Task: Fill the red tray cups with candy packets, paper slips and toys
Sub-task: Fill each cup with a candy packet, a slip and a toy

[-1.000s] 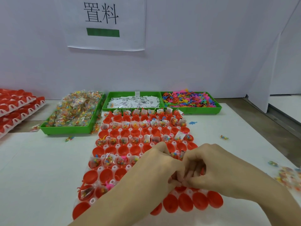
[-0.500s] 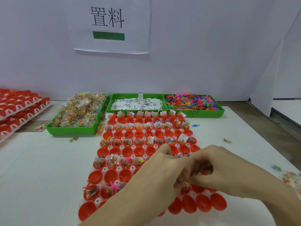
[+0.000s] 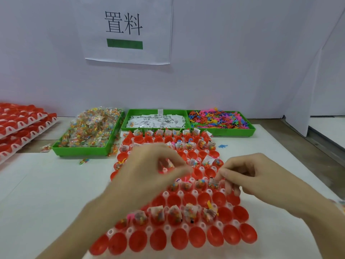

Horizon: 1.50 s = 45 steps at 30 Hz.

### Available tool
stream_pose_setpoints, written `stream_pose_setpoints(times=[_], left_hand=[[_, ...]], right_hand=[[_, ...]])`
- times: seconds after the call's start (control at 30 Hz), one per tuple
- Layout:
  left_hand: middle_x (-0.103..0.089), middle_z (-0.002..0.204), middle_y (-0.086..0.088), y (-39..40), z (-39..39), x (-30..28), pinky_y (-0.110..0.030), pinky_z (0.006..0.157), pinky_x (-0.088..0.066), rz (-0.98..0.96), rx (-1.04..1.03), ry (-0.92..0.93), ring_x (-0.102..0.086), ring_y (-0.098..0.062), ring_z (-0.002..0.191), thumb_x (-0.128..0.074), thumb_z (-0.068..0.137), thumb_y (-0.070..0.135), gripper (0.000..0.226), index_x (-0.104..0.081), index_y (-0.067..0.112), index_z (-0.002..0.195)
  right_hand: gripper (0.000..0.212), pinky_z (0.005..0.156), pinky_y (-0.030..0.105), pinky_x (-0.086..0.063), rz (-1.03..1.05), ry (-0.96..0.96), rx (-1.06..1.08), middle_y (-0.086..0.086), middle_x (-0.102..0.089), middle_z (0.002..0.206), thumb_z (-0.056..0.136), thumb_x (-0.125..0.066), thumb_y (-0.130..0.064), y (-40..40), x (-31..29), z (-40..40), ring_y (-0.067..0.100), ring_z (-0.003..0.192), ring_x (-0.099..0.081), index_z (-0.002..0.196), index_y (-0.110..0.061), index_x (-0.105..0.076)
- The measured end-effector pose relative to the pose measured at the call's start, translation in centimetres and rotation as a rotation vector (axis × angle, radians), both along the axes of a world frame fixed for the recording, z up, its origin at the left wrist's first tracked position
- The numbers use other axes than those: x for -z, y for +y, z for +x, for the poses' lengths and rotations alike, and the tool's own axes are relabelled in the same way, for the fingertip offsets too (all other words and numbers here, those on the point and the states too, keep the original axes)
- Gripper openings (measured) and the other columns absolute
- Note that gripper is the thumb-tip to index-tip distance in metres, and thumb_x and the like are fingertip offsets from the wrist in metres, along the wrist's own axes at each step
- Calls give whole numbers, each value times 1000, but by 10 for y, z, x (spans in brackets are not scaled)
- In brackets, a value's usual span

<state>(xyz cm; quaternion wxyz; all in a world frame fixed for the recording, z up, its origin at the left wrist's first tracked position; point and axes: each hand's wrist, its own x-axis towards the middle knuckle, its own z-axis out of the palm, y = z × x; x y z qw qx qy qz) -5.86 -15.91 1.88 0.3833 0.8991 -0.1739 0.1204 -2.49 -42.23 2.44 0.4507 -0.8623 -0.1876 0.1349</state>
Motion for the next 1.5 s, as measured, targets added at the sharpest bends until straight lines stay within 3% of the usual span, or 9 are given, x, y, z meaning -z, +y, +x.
stream_pose_setpoints(times=[0.1,0.23,0.33,0.4,0.63,0.9,1.03,1.2,1.5], left_hand=[[-71,83,15,56,32,13,-24,68,-52,74,-353,-274,-64,-8,76,-70,90,40,17,-79,26,94],[-66,121,-24,140,58,48,-55,97,-46,446,-714,-269,-58,-46,112,-70,95,19,32,-71,2,123],[-62,138,-25,175,61,72,-58,107,-41,538,-713,-159,-56,-46,129,-65,100,20,30,-73,6,125],[-64,137,-21,181,61,77,-56,103,-44,539,-713,-147,-60,-44,125,-64,100,20,23,-78,7,114],[-75,91,-12,178,61,69,-45,74,-51,382,-721,-229,-66,-39,87,-72,94,17,18,-79,4,83],[-70,91,-15,163,51,49,-47,75,-46,324,-719,-491,-56,-39,87,-69,95,21,22,-80,2,90],[-67,83,-6,137,42,16,-40,70,-46,189,-651,-510,-57,-27,75,-67,98,29,27,-79,7,89],[-65,81,5,100,24,0,-35,66,-47,151,-497,-531,-55,-17,68,-67,97,31,25,-78,12,85],[-69,84,-7,112,15,34,-49,64,-53,238,-538,-580,-58,-29,73,-70,94,21,22,-78,3,84]], right_hand=[[28,52,10,-43,32,-11,47,4,-73,69,101,-60,-25,2,1,2,10,58,-63,81,-29,-78],[28,51,12,-43,62,-12,82,5,-73,70,103,-58,-26,5,3,4,10,58,-62,83,-30,-77],[28,53,11,-44,68,-1,89,5,-74,71,103,-58,-25,7,6,5,10,58,-62,84,-30,-78],[28,54,11,-45,66,5,92,5,-74,71,103,-58,-25,9,7,6,10,58,-62,84,-30,-78],[31,52,11,-44,106,-6,111,7,-72,68,103,-57,-21,10,10,8,11,55,-61,82,-26,-79],[20,54,14,-47,133,-55,116,7,-73,69,98,-65,-26,6,6,9,13,59,-64,83,-27,-79],[12,66,19,-52,16,-13,-178,1,-75,80,84,-81,-37,8,-2,-2,10,69,-67,90,-26,-79],[25,59,19,-44,-140,-21,-352,-4,-66,73,77,-86,-51,16,1,-12,4,62,-54,91,-31,-78],[11,59,15,-41,-314,-220,-286,-6,-65,77,77,-86,-33,19,5,-16,9,69,-57,79,-37,-76]])
